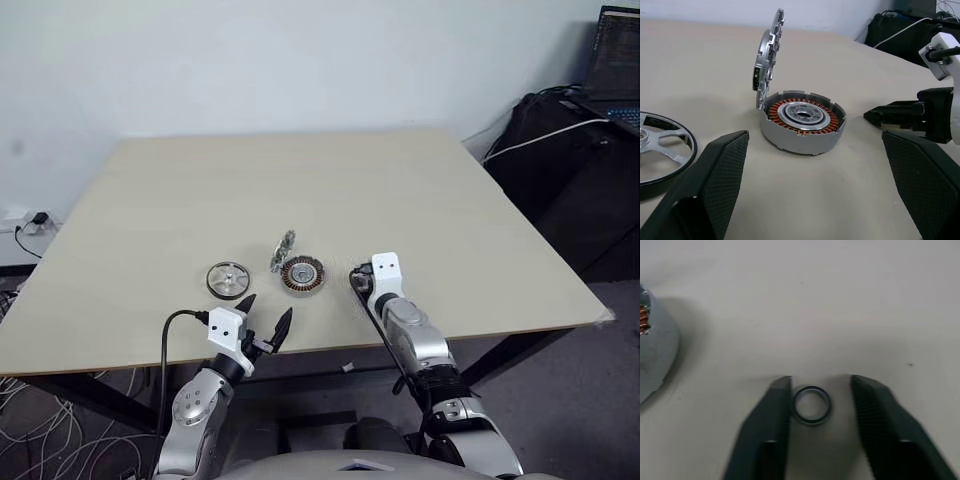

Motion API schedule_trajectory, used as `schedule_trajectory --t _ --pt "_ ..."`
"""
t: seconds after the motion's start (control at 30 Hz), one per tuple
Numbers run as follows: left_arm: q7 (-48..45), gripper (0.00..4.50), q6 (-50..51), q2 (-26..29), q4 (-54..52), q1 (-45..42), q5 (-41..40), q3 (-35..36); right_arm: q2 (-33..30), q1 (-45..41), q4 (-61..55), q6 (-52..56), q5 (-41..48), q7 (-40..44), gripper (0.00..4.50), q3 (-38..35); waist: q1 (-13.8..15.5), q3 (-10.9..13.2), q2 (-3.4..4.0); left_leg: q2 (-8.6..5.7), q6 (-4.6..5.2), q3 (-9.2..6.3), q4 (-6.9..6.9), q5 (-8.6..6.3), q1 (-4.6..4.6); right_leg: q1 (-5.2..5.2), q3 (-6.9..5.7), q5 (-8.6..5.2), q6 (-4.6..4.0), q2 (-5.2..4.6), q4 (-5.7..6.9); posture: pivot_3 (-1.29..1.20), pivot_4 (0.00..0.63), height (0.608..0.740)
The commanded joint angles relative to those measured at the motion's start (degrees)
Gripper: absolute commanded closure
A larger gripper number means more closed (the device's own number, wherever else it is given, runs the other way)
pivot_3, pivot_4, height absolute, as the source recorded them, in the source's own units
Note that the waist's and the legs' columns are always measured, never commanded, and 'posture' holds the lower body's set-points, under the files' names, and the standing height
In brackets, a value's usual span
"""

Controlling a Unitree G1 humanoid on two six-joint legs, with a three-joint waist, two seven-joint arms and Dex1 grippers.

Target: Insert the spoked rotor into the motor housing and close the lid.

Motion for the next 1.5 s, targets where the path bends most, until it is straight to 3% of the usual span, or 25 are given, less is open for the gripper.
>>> schedule_trajectory --t 0.03,0.5,0.9,1.5 --pt "-0.1 0.0 -0.8 -0.1 -1.5 -0.8 -0.2 0.0 0.7 1.2 -2.3 0.5 0.8 0.3 3.79 0.0 0.0 0.0 0.02 0.0 0.0 0.0 0.0 0.0 0.0 0.0 0.0 0.0 0.0 0.0 0.0 0.0 0.0 0.74" --pt "0.3 0.0 1.2 -0.1 -3.7 -0.7 -0.2 -0.6 1.8 3.5 -22.0 5.6 2.0 5.5 3.81 6.4 0.1 0.1 0.16 0.03 0.0 -0.02 -0.01 -0.01 -0.05 -0.09 -0.01 -0.01 0.02 -0.22 -0.01 0.0 0.0 0.74" --pt "0.2 0.0 1.1 -0.3 -3.3 -0.9 -0.3 -0.8 4.6 -3.3 -11.7 3.9 -0.9 7.0 3.81 12.9 0.2 0.1 0.13 0.0 -0.01 -0.02 -0.04 -0.01 -0.1 -0.1 -0.03 0.0 0.0 -0.25 -0.07 0.0 0.0 0.74" --pt "0.0 0.0 -0.3 -0.2 -1.5 -2.0 -0.1 -0.3 6.5 -9.0 1.8 -1.9 -1.7 7.5 3.81 12.7 0.0 0.1 0.14 -0.01 -0.02 -0.01 -0.06 0.0 -0.1 -0.1 -0.03 0.0 0.0 -0.15 -0.07 0.0 0.0 0.74"
